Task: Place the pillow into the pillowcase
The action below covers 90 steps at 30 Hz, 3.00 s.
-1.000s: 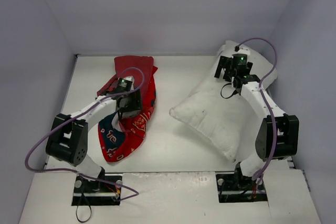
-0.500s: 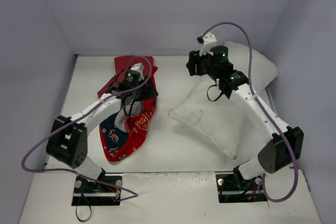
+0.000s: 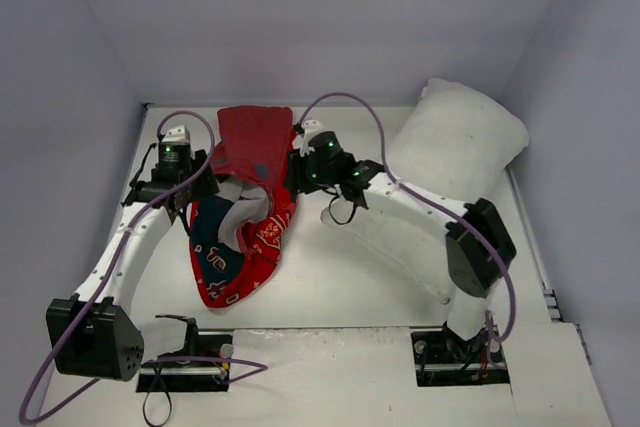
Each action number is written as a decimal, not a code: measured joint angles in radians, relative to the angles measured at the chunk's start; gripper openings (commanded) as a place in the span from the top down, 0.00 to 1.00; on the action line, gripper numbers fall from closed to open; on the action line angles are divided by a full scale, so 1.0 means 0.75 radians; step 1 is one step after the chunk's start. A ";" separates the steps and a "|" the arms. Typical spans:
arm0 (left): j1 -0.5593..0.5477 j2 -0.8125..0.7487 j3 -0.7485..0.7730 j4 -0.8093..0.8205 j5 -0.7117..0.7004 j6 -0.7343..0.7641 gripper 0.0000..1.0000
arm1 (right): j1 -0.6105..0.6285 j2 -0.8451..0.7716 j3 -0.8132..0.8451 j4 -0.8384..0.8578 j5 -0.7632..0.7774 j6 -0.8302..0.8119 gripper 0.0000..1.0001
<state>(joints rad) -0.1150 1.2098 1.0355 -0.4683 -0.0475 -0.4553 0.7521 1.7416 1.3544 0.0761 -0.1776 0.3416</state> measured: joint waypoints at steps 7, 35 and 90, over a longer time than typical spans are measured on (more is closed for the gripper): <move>0.047 -0.032 -0.073 -0.064 -0.013 0.024 0.47 | 0.107 0.314 0.041 0.041 0.116 0.113 0.72; 0.054 -0.251 -0.137 -0.160 0.014 0.039 0.47 | 0.152 0.565 0.206 0.112 0.289 0.197 0.66; -0.264 0.107 -0.156 -0.046 0.316 0.111 0.47 | -0.088 -0.254 -0.395 0.074 0.115 -0.229 0.99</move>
<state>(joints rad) -0.3134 1.2903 0.9188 -0.5030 0.1894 -0.3721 0.6861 1.5509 1.0584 0.1314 -0.0910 0.1696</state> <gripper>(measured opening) 0.531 0.016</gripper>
